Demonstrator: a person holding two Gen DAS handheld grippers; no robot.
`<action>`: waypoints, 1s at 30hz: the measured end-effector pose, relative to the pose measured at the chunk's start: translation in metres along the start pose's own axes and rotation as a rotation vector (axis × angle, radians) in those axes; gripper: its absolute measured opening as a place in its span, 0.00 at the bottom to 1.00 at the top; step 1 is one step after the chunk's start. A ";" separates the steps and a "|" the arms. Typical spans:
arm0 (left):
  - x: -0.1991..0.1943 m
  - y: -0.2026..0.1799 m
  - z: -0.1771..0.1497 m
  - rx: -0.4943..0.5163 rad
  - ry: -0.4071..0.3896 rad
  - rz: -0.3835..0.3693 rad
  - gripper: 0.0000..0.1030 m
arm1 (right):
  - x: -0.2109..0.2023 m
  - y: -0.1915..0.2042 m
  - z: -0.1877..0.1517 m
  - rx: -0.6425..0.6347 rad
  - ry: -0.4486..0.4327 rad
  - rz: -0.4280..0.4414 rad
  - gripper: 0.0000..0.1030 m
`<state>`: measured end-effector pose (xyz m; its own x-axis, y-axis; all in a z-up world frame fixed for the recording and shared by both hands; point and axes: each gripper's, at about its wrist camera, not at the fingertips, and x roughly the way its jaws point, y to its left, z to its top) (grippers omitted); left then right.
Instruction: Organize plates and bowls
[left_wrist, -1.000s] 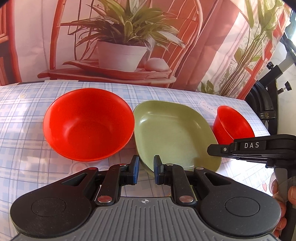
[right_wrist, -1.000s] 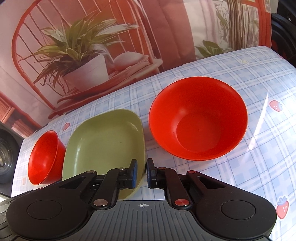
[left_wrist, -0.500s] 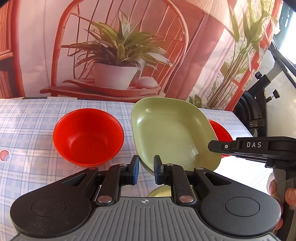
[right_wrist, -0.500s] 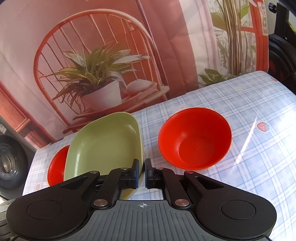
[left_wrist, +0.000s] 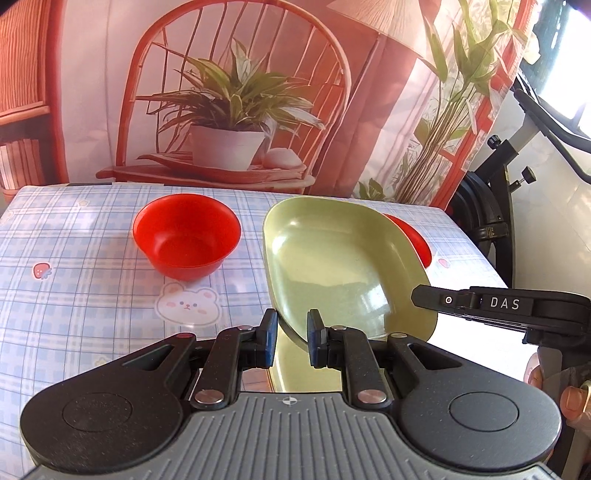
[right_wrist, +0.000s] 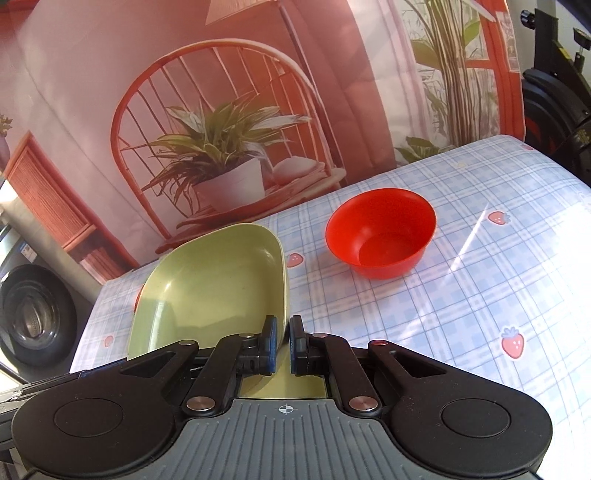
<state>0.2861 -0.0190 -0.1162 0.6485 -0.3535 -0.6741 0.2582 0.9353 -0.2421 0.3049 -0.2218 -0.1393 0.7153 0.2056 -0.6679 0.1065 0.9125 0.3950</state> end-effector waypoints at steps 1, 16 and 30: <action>-0.002 -0.002 -0.003 0.003 0.002 -0.002 0.17 | -0.003 -0.002 -0.006 0.007 0.005 -0.003 0.06; -0.005 -0.014 -0.053 0.015 0.052 0.006 0.18 | -0.015 -0.016 -0.046 -0.007 0.035 -0.032 0.06; 0.010 -0.011 -0.057 0.015 0.069 0.036 0.18 | -0.006 -0.018 -0.053 -0.018 0.035 -0.032 0.07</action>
<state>0.2486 -0.0322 -0.1598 0.6067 -0.3172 -0.7289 0.2469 0.9468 -0.2065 0.2619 -0.2206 -0.1752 0.6875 0.1884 -0.7013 0.1160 0.9249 0.3621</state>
